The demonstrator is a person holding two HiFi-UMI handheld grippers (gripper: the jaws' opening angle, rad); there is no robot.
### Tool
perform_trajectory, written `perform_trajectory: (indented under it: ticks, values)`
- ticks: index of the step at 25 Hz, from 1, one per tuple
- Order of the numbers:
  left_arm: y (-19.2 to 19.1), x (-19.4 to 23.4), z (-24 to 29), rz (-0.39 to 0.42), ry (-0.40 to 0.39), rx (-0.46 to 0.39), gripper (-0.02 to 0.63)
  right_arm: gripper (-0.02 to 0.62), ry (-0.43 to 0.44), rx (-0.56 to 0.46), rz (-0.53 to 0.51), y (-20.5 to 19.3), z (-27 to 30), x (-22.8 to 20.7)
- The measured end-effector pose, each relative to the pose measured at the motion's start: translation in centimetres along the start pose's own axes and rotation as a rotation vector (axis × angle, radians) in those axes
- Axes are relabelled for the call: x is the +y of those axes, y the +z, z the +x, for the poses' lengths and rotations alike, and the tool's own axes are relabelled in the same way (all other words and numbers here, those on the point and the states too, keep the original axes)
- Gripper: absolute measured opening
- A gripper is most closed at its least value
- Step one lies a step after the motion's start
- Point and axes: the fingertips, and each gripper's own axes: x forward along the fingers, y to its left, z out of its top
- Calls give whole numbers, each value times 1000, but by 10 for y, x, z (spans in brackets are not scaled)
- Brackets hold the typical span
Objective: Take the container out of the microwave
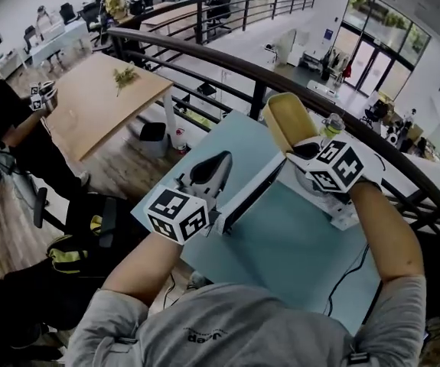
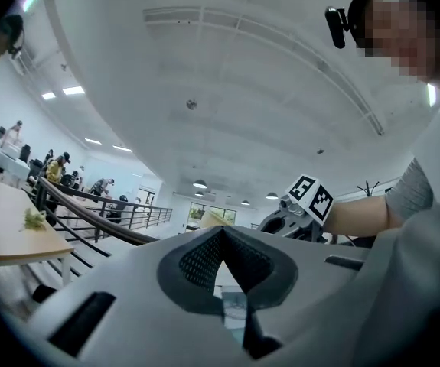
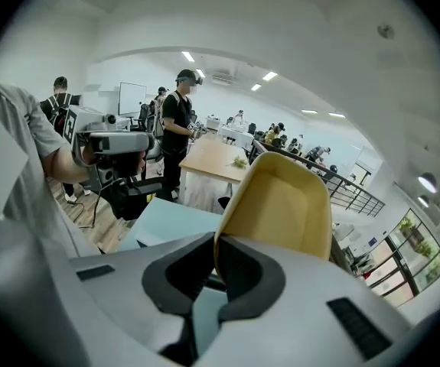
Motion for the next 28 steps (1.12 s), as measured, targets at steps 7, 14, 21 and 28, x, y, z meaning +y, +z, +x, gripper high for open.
perform_trajectory:
  ticks: [7, 14, 21, 28]
  values:
    - [25, 56, -29, 37, 113, -20, 15, 28, 49, -18, -45, 61, 37, -4]
    - [43, 98, -42, 62, 198, -17, 15, 28, 84, -11, -65, 91, 73, -22]
    - [38, 138, -45, 98, 222, 5, 15, 28, 88, 14, -24, 98, 122, -42]
    - [5, 180, -26, 92, 224, 37, 15, 28, 101, 54, 13, 90, 184, -55]
